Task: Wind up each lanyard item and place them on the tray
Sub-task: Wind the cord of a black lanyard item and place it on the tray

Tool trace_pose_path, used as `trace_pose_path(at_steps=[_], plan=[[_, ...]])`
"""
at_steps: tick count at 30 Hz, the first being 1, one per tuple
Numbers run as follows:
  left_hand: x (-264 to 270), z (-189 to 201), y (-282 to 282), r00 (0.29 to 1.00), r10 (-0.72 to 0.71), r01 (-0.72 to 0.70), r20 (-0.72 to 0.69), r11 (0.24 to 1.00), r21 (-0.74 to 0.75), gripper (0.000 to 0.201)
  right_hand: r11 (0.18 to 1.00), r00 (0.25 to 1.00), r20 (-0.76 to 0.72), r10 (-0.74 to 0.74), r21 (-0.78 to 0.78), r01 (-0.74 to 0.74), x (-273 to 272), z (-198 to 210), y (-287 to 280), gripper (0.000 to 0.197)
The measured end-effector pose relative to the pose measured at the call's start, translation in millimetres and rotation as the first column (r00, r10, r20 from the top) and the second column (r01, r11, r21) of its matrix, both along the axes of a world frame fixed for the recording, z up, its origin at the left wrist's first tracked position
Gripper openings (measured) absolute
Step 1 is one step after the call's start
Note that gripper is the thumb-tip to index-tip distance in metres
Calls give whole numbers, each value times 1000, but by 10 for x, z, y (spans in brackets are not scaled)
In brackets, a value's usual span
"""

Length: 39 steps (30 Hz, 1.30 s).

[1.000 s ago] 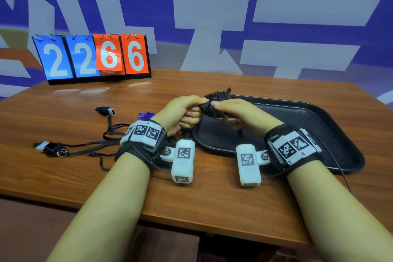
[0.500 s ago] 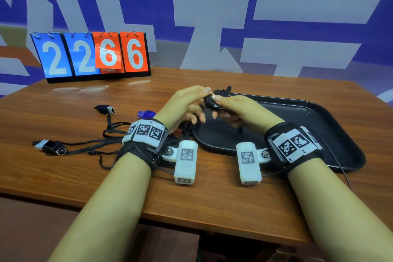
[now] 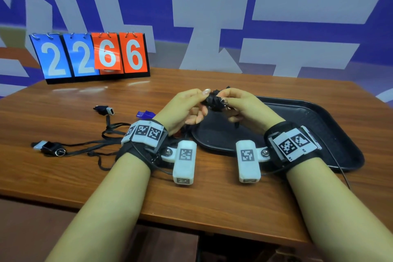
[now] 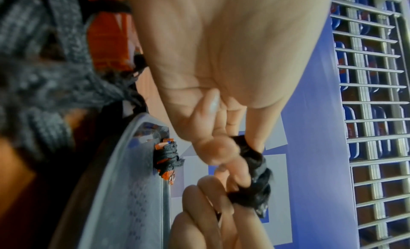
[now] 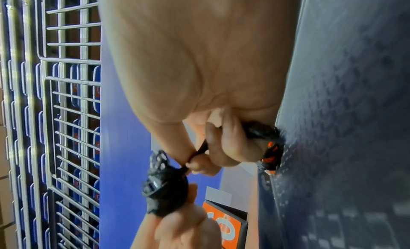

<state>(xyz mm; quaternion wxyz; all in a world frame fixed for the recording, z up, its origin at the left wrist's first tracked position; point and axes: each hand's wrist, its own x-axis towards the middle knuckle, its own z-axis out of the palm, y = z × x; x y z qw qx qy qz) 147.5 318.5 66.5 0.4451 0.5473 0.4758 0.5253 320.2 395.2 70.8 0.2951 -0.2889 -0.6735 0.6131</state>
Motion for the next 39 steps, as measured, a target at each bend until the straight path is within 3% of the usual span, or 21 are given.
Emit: trace_pose_path(at_steps=[6,9,13,17,23,28,33,39], plan=[[34,0,14,982,28,-34,185,999,32,17,1000,999,-31,14,1,-14,-25,-12,-5,12],[11,-16,52,964,116,-133,238,990,56,20,998,997,-48,59,11,-58,-37,-8,-28,23],[-13,-35,80,948,188,-210,259,976,62,20,978,992,-20,125,172,-119,-46,-14,-70,29],[15,-27,47,977,157,-172,145,980,103,18,925,980,116,162,328,-192,-24,32,-155,28],[54,-13,8,990,139,-142,33,979,144,23,916,961,222,166,327,-233,-20,46,-176,32],[33,-14,-3,999,48,-49,10,991,126,32,937,963,171,207,247,-246,-27,51,-208,47],[-3,-4,-18,1000,19,-17,-18,993,117,29,942,964,148,220,225,-249,-22,40,-195,40],[-4,-10,-27,990,-23,41,-140,991,126,24,962,960,100,261,60,-268,31,28,-139,33]])
